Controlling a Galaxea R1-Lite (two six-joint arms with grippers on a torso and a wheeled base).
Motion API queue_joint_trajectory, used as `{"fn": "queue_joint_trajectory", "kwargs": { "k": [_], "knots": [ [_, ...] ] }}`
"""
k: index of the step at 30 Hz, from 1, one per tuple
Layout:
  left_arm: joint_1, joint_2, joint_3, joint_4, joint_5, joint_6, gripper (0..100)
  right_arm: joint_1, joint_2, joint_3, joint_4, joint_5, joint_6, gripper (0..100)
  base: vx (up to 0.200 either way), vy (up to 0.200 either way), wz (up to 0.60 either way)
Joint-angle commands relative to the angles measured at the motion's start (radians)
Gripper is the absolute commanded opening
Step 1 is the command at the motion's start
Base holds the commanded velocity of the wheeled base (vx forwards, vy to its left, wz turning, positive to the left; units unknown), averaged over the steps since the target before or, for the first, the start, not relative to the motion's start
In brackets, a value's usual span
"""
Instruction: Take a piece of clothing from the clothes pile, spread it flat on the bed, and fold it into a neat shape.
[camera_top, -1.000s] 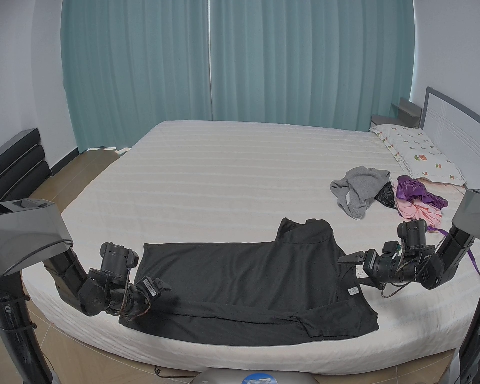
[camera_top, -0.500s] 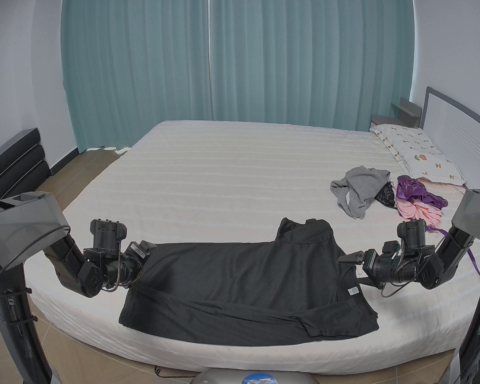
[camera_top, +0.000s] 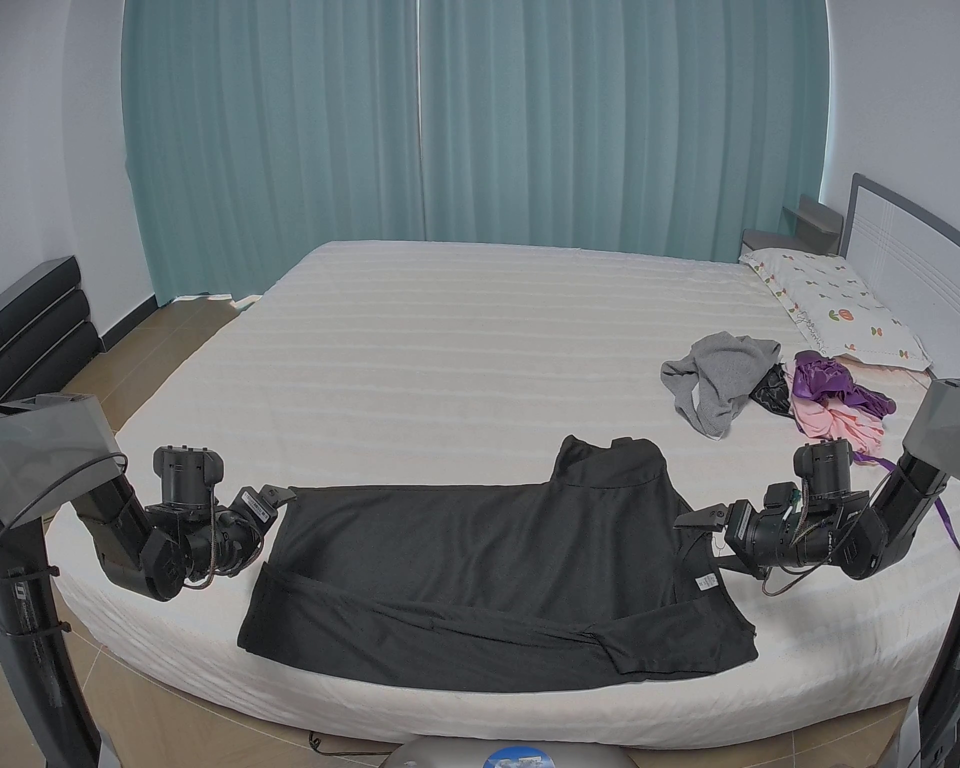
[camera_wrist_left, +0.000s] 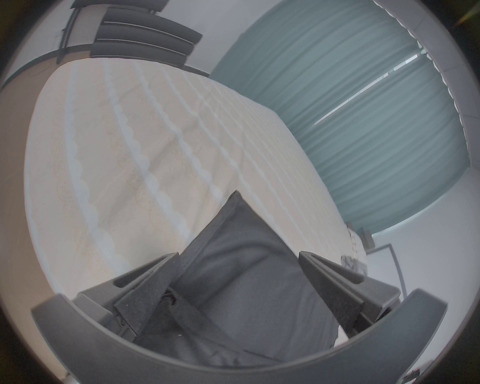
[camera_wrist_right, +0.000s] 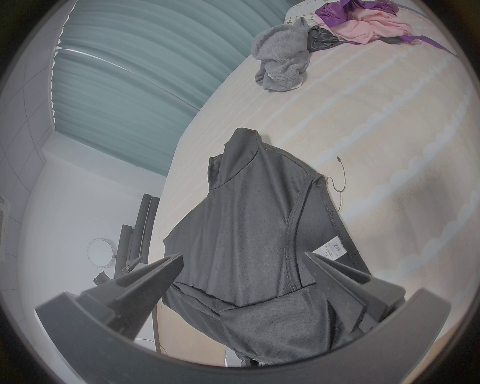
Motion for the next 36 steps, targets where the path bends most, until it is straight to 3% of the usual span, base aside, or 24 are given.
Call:
{"fn": "queue_joint_trajectory", "kwargs": {
  "k": [1, 6, 10, 23, 24, 36],
  "knots": [
    [0.022, 0.009, 0.024, 0.000, -0.037, 0.053, 100, -0.002, 0.000, 0.005, 0.000, 0.001, -0.018, 100, 0.000, 0.000, 0.00],
    [0.022, 0.013, 0.051, -0.003, -0.060, 0.230, 100, 0.004, 0.002, 0.006, 0.000, 0.001, -0.024, 100, 0.000, 0.000, 0.00],
    [0.017, 0.023, 0.079, -0.014, -0.063, 0.313, 100, 0.004, 0.003, 0.005, 0.000, 0.001, -0.024, 100, 0.000, 0.000, 0.00],
    [0.014, 0.052, 0.082, -0.024, -0.089, 0.325, 100, 0.004, 0.014, 0.006, 0.000, -0.001, -0.030, 100, 0.000, 0.000, 0.00],
    [0.014, 0.052, 0.082, -0.024, -0.089, 0.325, 0, 0.004, 0.014, 0.006, 0.000, -0.001, -0.030, 100, 0.000, 0.000, 0.00],
    [0.039, 0.046, 0.108, -0.024, -0.088, 0.317, 0, 0.004, -0.021, 0.012, -0.002, -0.015, -0.057, 100, 0.000, 0.000, 0.00]
  ]
}}
